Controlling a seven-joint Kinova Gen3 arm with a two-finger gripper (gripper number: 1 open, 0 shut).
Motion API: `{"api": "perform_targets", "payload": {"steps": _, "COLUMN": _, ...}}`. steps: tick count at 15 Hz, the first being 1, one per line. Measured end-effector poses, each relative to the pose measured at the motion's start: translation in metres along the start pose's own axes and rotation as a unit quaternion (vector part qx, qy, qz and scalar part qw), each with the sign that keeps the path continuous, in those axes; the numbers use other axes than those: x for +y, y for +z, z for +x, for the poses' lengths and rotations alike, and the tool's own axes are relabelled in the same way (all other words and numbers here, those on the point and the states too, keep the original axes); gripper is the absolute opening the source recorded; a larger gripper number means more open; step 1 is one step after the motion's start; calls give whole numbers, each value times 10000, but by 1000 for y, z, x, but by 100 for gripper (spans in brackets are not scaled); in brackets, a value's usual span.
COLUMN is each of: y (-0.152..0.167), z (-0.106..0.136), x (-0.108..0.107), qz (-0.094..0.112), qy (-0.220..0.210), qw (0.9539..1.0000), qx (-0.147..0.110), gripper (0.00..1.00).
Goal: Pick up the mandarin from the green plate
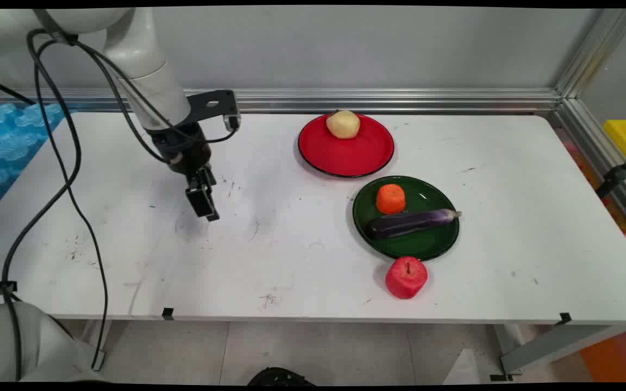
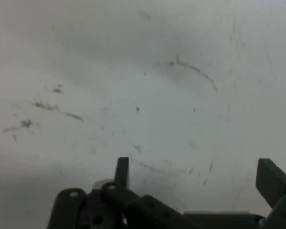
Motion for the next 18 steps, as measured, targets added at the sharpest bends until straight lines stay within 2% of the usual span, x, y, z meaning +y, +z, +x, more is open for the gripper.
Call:
{"api": "perform_targets", "payload": {"steps": 3, "y": 2, "z": 12, "x": -4, "qz": 18, "qy": 49, "qw": 9999, "qx": 118, "gripper": 100}}
{"api": "perform_targets", "payload": {"steps": 5, "y": 3, "z": 29, "x": -7, "qz": 41, "qy": 107, "qw": 9996, "qx": 276, "gripper": 100}}
{"api": "perform_targets", "payload": {"steps": 10, "y": 7, "z": 92, "x": -9, "qz": 123, "qy": 273, "qw": 9961, "qx": 830, "gripper": 100}}
{"api": "perform_targets", "payload": {"steps": 14, "y": 10, "z": 147, "x": -5, "qz": 226, "qy": 358, "qw": 9908, "qx": 1285, "gripper": 100}}
{"api": "perform_targets", "payload": {"steps": 18, "y": 19, "z": 185, "x": 5, "qz": 298, "qy": 412, "qw": 9861, "qx": 1580, "gripper": 100}}
